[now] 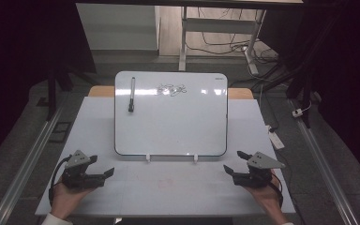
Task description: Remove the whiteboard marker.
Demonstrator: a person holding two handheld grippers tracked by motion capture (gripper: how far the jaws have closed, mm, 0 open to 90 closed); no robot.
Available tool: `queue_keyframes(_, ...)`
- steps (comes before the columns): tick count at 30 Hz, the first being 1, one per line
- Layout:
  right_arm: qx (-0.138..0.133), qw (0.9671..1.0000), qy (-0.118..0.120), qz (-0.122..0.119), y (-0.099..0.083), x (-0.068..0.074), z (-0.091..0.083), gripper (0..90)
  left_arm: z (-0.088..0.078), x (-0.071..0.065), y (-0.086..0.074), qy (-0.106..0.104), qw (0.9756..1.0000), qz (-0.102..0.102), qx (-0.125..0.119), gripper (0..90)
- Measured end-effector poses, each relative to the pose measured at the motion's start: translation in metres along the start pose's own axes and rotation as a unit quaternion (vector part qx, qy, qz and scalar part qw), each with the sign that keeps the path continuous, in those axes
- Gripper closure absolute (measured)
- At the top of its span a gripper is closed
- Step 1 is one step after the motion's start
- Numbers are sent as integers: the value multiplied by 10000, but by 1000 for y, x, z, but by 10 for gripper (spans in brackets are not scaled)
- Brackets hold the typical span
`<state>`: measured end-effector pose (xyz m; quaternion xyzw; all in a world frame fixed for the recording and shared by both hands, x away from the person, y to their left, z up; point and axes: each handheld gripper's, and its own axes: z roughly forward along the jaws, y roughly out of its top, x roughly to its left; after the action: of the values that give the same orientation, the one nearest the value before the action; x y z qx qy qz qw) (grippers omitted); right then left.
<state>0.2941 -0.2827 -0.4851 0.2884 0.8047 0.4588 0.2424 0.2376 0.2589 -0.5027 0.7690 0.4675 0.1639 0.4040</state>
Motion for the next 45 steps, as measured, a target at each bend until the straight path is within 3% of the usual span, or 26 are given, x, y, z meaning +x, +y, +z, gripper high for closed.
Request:
queue_keyframes(5, -31, 10000, -8, 34, 2, 2, 0, 239, -5, -2, 6, 65, 9999, -64, -73, 176)
queue_keyframes(9, -29, 10000, -19, 92, 2, 1, 0, 241, -9, -4, 21, 188, 9997, 14, -136, 178)
queue_keyframes(12, -27, 9999, -32, 95, 3, 2, 0, 242, -12, -4, 43, 248, 9994, 67, -241, 179)
queue_keyframes(18, -5, 10000, -23, 51, 6, 4, 2, 242, -10, 5, 102, 359, 9982, 2, -484, 185)
queue_keyframes(24, 21, 9999, -85, 88, 4, 3, 3, 243, 3, 13, 154, 434, 9974, -14, -567, 196)
queue_keyframes(31, 61, 9999, -76, 114, 3, 5, 5, 243, 26, 13, 198, 639, 9961, 60, -601, 241)
queue_keyframes(37, 66, 9999, -129, 92, 3, 6, 6, 243, 50, 19, 226, 777, 9953, 14, -584, 311)
queue_keyframes(45, 88, 9996, -217, 136, 1, 5, 5, 243, 76, 22, 248, 1043, 9929, -22, -579, 427)
